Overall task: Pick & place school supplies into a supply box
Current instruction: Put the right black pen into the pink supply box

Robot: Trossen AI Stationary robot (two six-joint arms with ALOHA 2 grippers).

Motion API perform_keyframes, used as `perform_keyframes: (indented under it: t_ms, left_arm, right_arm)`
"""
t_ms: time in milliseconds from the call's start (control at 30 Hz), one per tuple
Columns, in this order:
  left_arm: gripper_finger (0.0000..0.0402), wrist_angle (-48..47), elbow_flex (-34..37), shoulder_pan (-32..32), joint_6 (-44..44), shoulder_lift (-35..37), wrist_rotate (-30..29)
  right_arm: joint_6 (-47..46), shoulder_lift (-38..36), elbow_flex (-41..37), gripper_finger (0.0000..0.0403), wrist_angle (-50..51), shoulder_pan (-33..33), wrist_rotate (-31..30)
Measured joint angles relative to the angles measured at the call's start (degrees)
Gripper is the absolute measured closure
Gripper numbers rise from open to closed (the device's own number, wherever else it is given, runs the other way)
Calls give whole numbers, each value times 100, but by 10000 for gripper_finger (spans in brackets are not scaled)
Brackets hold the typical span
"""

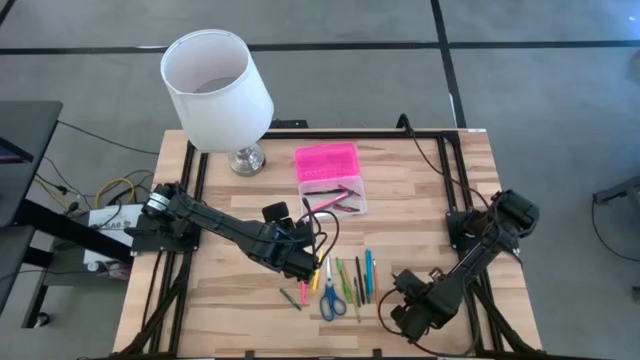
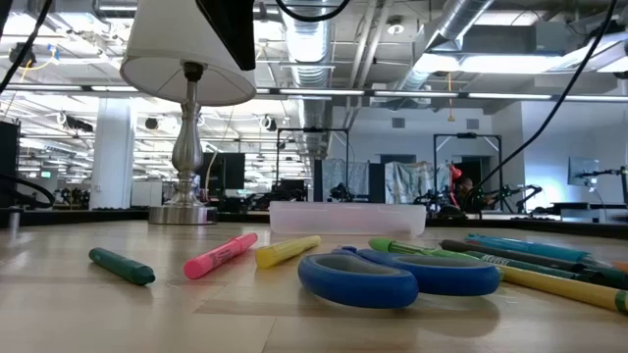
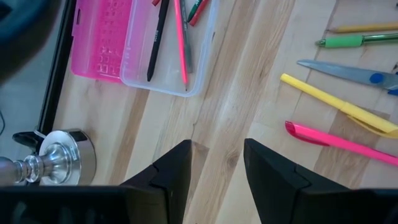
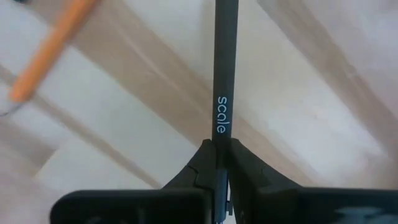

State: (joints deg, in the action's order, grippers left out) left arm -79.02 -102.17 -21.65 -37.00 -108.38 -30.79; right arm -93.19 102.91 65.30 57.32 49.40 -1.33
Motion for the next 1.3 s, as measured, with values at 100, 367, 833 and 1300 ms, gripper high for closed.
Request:
perform_keyframes:
  t_ms: [100,367,833,1300]
  left_arm:
    - [260,2,0,0,-35,0,2]
    - [260,2,0,-19,-288,0,35]
    - [260,-76,0,-374,-1036,2,-17]
    - [260,-432,0,-1136,-2794,7,-322]
  right_arm:
    - [147,-241,48,393,280,5,-275]
    - [1208,-1125,57,394,846,-368,-1289]
    - [5845,-1660,59,393,467,-2960,-1817]
    - [9117,-1457,70,392,-1797,-5192,-1008]
